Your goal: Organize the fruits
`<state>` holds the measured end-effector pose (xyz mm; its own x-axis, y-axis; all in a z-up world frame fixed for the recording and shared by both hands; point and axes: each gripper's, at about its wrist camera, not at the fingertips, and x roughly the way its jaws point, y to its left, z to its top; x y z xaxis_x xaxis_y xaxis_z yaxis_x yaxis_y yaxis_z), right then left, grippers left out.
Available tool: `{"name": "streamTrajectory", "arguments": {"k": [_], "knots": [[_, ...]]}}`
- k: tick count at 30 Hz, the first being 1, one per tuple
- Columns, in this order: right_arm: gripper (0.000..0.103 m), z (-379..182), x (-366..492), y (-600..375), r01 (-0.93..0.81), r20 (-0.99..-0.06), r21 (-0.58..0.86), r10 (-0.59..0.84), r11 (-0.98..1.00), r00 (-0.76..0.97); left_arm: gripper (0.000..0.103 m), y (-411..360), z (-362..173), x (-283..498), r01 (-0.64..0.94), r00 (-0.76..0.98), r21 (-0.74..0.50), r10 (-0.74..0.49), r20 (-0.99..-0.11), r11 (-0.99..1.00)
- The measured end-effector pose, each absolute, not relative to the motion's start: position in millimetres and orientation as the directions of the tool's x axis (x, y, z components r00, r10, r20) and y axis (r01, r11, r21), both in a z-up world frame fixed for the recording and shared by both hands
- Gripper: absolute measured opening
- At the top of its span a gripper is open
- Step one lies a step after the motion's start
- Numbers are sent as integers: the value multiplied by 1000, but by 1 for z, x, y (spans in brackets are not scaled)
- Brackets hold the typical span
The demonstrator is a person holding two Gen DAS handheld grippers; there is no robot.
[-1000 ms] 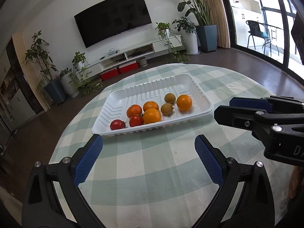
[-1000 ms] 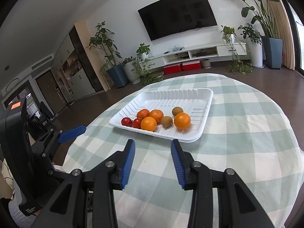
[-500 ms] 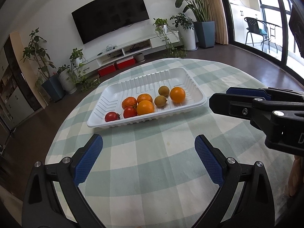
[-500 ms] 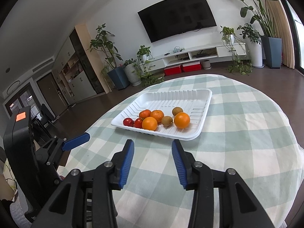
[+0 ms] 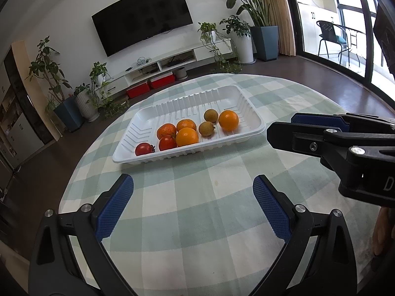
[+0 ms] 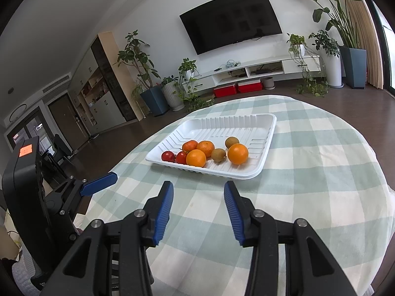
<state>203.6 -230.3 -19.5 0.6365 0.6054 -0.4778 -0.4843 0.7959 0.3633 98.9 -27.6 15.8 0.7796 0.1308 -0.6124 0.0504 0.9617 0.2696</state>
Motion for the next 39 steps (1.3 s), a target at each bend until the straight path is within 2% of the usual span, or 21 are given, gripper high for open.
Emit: {"name": "streamTrajectory", "arguments": {"k": [39], "knots": [[50,-19,201,-230,-485,-477,365,607,795,636,98,-27,13,97,61,767,255,118,-630,965]]}}
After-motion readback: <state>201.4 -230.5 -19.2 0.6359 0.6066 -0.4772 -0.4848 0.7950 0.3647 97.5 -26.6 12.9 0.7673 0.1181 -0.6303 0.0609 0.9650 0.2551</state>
